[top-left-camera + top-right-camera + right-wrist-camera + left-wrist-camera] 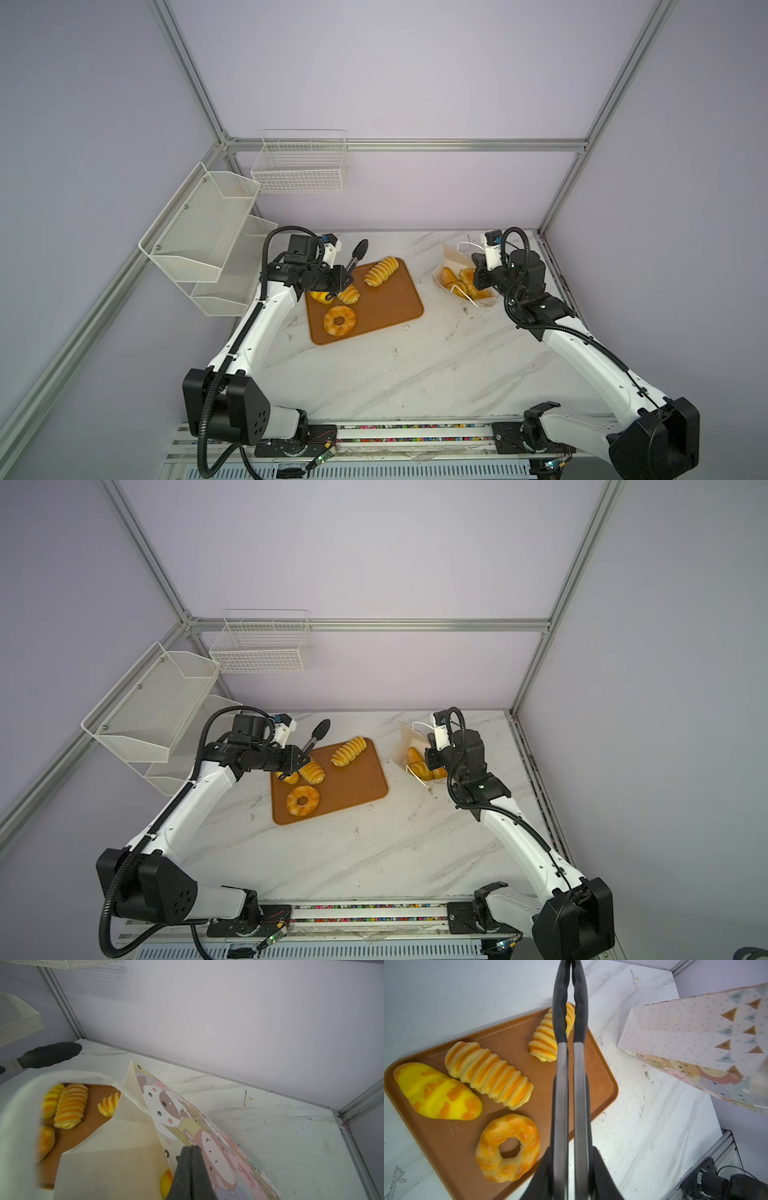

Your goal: Take the fake bread out of the paper bag

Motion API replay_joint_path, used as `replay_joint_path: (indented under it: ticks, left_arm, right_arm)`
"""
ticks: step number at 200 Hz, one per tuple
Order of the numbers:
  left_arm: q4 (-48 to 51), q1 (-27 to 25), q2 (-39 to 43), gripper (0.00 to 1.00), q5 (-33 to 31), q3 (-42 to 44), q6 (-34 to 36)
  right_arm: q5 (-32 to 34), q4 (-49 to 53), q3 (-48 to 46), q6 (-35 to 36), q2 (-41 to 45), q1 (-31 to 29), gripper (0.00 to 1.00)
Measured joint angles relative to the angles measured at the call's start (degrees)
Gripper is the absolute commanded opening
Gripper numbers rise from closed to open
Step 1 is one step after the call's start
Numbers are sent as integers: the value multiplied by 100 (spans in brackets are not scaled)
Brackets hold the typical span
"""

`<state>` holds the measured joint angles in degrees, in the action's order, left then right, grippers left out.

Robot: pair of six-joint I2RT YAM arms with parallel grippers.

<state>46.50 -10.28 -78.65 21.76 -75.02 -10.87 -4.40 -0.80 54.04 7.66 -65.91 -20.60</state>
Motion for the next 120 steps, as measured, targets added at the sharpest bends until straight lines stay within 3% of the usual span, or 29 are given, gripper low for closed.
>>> replay_joint_path:
  ticks: [78,120]
  left_arm:
    - [645,-2227,57,9,-695,-1593,31]
    - [1001,-3069,131,8,-944,-1648,52]
  right_arm:
    - [-483,-79,-374,-581,380,-11,0]
    - [-680,232,-380,-822,638,-33,0]
